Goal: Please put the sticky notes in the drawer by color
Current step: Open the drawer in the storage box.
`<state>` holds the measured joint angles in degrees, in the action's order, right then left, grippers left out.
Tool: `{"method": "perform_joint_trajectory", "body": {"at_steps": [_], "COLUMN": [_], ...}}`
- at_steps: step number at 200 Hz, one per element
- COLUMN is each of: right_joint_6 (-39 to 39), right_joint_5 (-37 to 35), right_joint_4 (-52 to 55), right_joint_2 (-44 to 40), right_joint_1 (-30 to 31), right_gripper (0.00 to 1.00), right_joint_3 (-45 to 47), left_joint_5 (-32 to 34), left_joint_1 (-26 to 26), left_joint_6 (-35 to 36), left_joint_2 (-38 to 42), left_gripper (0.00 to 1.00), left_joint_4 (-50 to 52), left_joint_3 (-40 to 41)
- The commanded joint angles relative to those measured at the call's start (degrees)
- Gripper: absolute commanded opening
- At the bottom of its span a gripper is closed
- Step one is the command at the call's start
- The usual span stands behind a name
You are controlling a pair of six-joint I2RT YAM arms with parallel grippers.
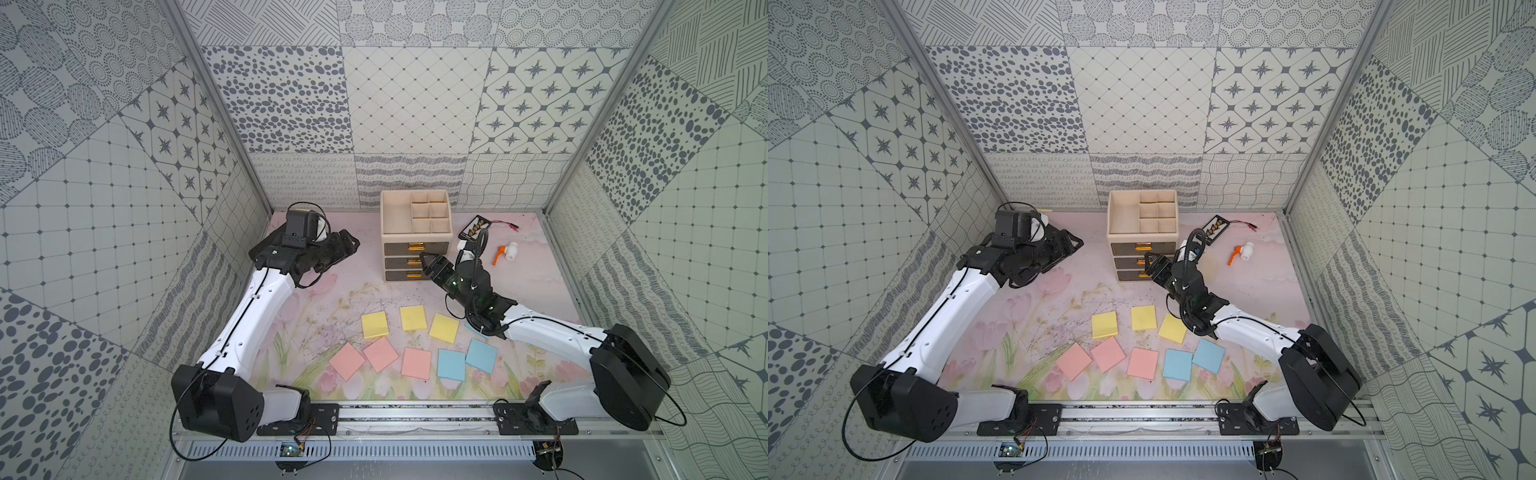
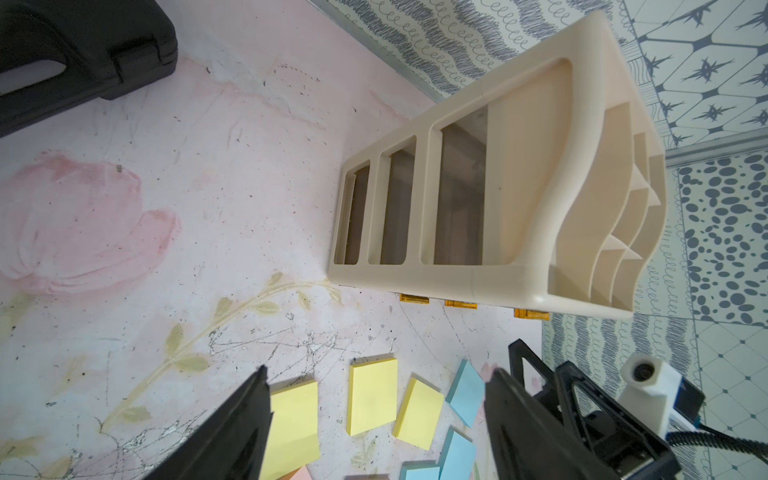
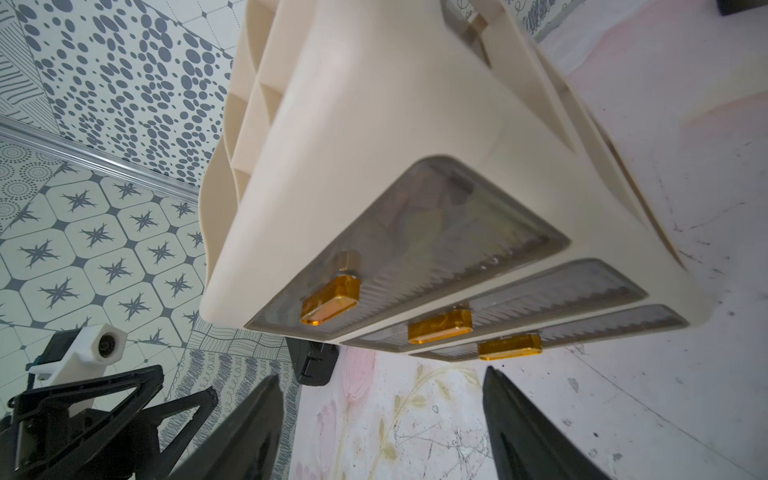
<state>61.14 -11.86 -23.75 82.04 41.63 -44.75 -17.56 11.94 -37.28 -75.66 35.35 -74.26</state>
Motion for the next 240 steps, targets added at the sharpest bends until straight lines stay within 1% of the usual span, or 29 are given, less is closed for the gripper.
{"method": "perform_joint_trajectory", "body": {"at_steps": [1,14,26,34,50,65,75,110,138,158,167,182,196,219,240], "right_joint_6": [2.1,2.3,2.4,2.4,3.0,3.8,4.4,5.7,5.6,5.8,6.3,7.3,8.2,9.3,9.7], "right_joint_5": [-1.9,-2.4,-2.9,-2.9,-2.7,-2.6,-2.5,-2.2,-3.1,-3.8,-4.2,-4.4,-4.5,-4.6,-5.2], "right_joint_4": [-8.6,-10.6,-11.1,-11.4,-11.8,-12.7,-13.4,-15.4,-15.4,-15.6,-15.7,-16.2,-16.5,-16.9,-17.1], "right_joint_2": [3.3,5.0,6.1,6.8,8.1,9.3,10.1,12.3,12.5,12.5,12.6,12.9,13.1,13.5,13.4], "right_joint_1": [0.6,0.6,0.6,0.6,0.6,0.6,0.6,0.6,0.6,0.6,0.6,0.6,0.6,0.6,0.6], "right_gripper": [0.79,0.78,0.75,0.73,0.73,0.72,0.71,0.65,0.64,0.64,0.64,0.64,0.63,0.61,0.6], "right_joint_3": [-3.5,-4.3,-5.3,-5.8,-6.6,-6.7,-6.8,-7.5,-7.7,-7.5,-7.3,-7.0,-6.9,-6.9,-6.7], "left_joint_5": [0.2,0.0,-0.4,-0.6,-1.2,-1.5,-1.2,4.3,4.8,5.4,6.4,7.6,8.2,7.8,6.9], "left_joint_1": [0.7,0.8,0.8,0.8,0.9,1.1,1.9,5.7,6.0,6.3,6.5,6.6,6.6,6.8,6.9], "left_joint_6": [3.1,3.0,3.0,3.0,3.3,3.9,5.0,7.9,8.1,9.2,10.0,11.7,13.2,14.7,15.2], "left_joint_2": [-1.0,-1.4,-1.7,-2.2,-3.1,-4.0,-4.7,-7.5,-9.1,-10.5,-11.0,-11.9,-13.6,-17.3,-18.4], "left_gripper": [0.87,0.87,0.85,0.83,0.75,0.73,0.73,0.74,0.79,0.81,0.81,0.82,0.82,0.82,0.82], "left_joint_4": [-0.4,-1.4,-2.1,-2.4,-3.0,-3.9,-4.5,-4.5,-6.5,-8.7,-9.4,-13.6,-14.3,-14.5,-17.2], "left_joint_3": [-1.8,-1.9,-2.1,-2.3,-2.9,-3.3,-3.8,-6.8,-7.8,-8.6,-8.7,-9.1,-10.9,-14.5,-15.0]}}
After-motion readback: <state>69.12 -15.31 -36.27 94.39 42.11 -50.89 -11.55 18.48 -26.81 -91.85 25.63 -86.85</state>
